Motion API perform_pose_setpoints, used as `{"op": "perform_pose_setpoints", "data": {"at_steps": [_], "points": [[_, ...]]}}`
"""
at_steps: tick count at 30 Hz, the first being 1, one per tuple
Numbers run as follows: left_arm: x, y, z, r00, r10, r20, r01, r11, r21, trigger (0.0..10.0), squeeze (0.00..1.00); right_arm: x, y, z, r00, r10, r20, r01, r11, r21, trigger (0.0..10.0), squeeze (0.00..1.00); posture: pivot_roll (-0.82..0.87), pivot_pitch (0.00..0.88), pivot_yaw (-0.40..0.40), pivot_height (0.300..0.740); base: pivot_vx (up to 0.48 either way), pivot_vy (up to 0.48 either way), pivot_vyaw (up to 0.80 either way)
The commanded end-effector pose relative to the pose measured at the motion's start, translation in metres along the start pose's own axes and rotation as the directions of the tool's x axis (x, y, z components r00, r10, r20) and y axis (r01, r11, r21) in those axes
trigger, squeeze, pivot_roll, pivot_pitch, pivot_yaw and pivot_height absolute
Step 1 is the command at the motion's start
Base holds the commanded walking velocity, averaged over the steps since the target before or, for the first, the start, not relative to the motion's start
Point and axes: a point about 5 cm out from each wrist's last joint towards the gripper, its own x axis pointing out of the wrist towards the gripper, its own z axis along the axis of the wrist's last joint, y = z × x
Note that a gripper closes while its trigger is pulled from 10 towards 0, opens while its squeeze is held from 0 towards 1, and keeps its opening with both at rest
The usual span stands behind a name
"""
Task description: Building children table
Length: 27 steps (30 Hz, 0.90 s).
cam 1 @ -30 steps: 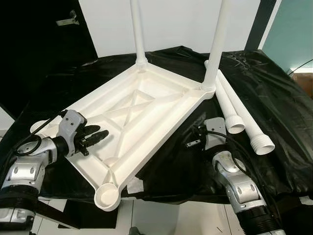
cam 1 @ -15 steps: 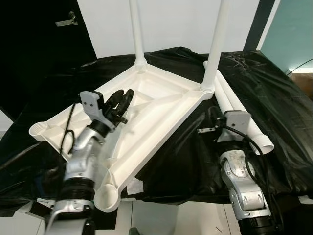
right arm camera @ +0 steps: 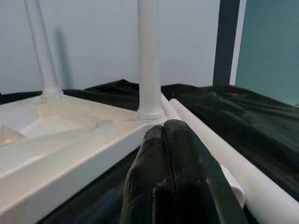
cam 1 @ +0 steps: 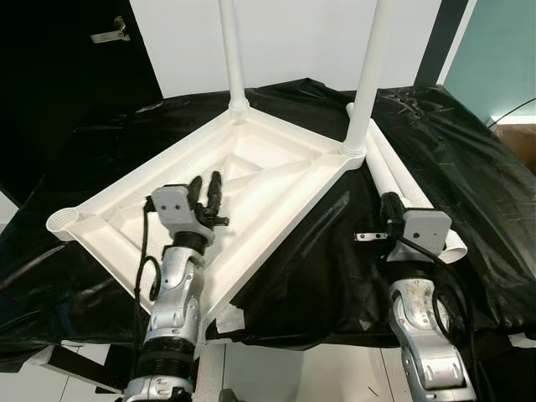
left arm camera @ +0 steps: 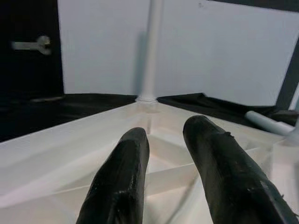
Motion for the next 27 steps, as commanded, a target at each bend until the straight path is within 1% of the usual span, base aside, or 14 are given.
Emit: {"op": "perform_pose_setpoints", "data": {"at_steps": [1, 3, 4, 8, 9, 11, 14, 15, 17, 20, 22, 24, 26, 27], "points": [[-0.005, 0.004, 0.003, 0.999, 0.031, 0.009, -0.032, 0.998, 0.052, 10.0, 0.0, -0.002, -0.001, 0.001, 1.0, 0.0, 0.008, 0.0, 1.0, -0.015, 10.0, 0.0, -0.09, 0.031, 0.042, 0.74, 0.0, 0.0, 0.0], [-0.011, 0.005, 0.007, 1.0, 0.012, 0.016, -0.013, 0.996, 0.094, 10.0, 0.0, -0.005, -0.003, 0.0, 1.0, -0.003, 0.003, 0.004, 1.0, -0.023, 10.0, 0.0, -0.09, 0.034, 0.04, 0.74, 0.0, 0.0, 0.0], [-0.011, 0.005, 0.007, 1.0, 0.012, 0.016, -0.013, 0.996, 0.094, 10.0, 0.0, -0.005, -0.003, 0.0, 1.0, -0.003, 0.003, 0.004, 1.0, -0.023, 10.0, 0.0, -0.09, 0.034, 0.04, 0.74, 0.0, 0.0, 0.0], [-0.024, 0.003, 0.008, 0.997, -0.082, -0.015, 0.083, 0.994, 0.071, 10.0, 0.0, -0.007, -0.004, 0.0, 1.0, -0.005, -0.002, 0.005, 0.999, -0.031, 10.0, 0.0, -0.08, 0.035, 0.037, 0.74, 0.0, 0.0, 0.0], [-0.027, 0.004, 0.008, 0.995, -0.099, -0.02, 0.1, 0.992, 0.079, 10.0, 0.0, -0.007, -0.004, -0.001, 1.0, -0.004, -0.003, 0.004, 0.999, -0.032, 10.0, 0.0, -0.08, 0.035, 0.035, 0.74, 0.0, 0.0, 0.0], [-0.028, 0.004, 0.007, 0.994, -0.106, -0.024, 0.108, 0.991, 0.085, 10.0, 0.0, -0.007, -0.004, -0.001, 1.0, -0.003, -0.003, 0.003, 0.999, -0.032, 10.0, 0.0, -0.08, 0.035, 0.035, 0.74, 0.0, 0.0, 0.0], [-0.034, 0.006, 0.006, 0.982, -0.184, -0.051, 0.188, 0.978, 0.09, 10.0, 0.0, -0.007, -0.002, -0.001, 1.0, 0.011, -0.006, -0.011, 0.999, -0.035, 10.0, 0.0, -0.07, 0.034, 0.029, 0.74, 0.0, 0.0, 0.0], [-0.034, 0.006, 0.006, 0.982, -0.184, -0.051, 0.188, 0.978, 0.09, 10.0, 0.0, -0.007, -0.002, -0.001, 1.0, 0.011, -0.006, -0.011, 0.999, -0.035, 10.0, 0.0, -0.07, 0.034, 0.029, 0.74, 0.0, 0.0, 0.0], [-0.037, 0.009, 0.005, 0.973, -0.217, -0.073, 0.224, 0.969, 0.101, 10.0, 0.0, -0.006, -0.001, -0.002, 1.0, 0.02, -0.009, -0.021, 0.999, -0.033, 10.0, 0.0, -0.06, 0.034, 0.03, 0.74, 0.0, 0.0, 0.0], [-0.041, 0.014, 0.004, 0.969, -0.227, -0.099, 0.238, 0.964, 0.118, 10.0, 0.0, -0.006, 0.001, -0.003, 1.0, 0.025, -0.011, -0.025, 0.999, -0.033, 10.0, 0.0, -0.06, 0.033, 0.03, 0.74, 0.0, 0.0, 0.0], [-0.043, 0.02, 0.005, 0.967, -0.227, -0.114, 0.24, 0.963, 0.123, 10.0, 0.0, -0.006, 0.001, -0.003, 1.0, 0.024, -0.012, -0.025, 0.999, -0.033, 10.0, 0.0, -0.06, 0.033, 0.03, 0.74, 0.0, 0.0, 0.0], [-0.047, 0.029, 0.005, 0.95, -0.268, -0.158, 0.284, 0.954, 0.092, 10.0, 0.0, -0.005, 0.001, -0.004, 1.0, 0.023, -0.015, -0.024, 0.999, -0.032, 10.0, 0.0, -0.06, 0.028, 0.029, 0.74, 0.0, 0.0, 0.0], [-0.051, 0.031, 0.003, 0.922, -0.335, -0.196, 0.356, 0.931, 0.084, 10.0, 0.0, -0.005, 0.001, -0.005, 1.0, 0.023, -0.017, -0.024, 0.999, -0.031, 10.0, 0.0, -0.05, 0.028, 0.028, 0.74, 0.0, 0.0, 0.0], [-0.051, 0.031, 0.003, 0.922, -0.335, -0.196, 0.356, 0.931, 0.084, 10.0, 0.0, -0.005, 0.001, -0.005, 1.0, 0.023, -0.017, -0.024, 0.999, -0.031, 10.0, 0.0, -0.05, 0.028, 0.028, 0.74, 0.0, 0.0, 0.0]]}}
